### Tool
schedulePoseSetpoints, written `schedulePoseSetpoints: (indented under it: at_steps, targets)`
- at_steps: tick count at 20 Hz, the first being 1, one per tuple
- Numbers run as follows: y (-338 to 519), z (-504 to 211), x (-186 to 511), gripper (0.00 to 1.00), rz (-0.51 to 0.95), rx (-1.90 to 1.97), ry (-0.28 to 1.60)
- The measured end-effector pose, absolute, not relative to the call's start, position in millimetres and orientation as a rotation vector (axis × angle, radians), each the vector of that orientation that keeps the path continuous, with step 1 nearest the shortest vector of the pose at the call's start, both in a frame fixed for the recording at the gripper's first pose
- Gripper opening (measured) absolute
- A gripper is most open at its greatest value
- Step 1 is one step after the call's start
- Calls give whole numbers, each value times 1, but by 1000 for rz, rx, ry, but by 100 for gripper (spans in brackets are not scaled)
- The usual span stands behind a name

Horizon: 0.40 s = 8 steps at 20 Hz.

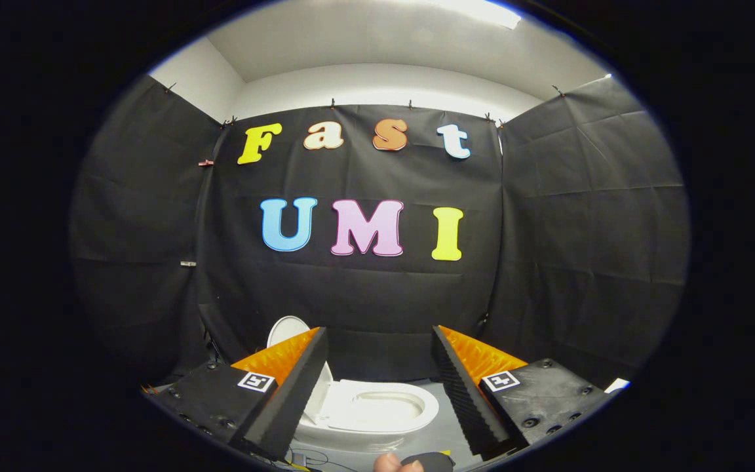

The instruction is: Open the toilet lid.

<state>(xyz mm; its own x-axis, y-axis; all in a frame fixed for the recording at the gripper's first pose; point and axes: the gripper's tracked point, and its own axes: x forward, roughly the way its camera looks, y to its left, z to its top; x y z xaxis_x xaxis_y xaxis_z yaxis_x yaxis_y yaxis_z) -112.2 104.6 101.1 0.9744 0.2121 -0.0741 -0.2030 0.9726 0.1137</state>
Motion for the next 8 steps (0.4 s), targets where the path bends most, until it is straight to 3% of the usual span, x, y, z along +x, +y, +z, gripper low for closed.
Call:
schedulePoseSetpoints:
  at_steps: [8]
  targets:
    - [111, 95, -114, 99, 219, 103, 101]
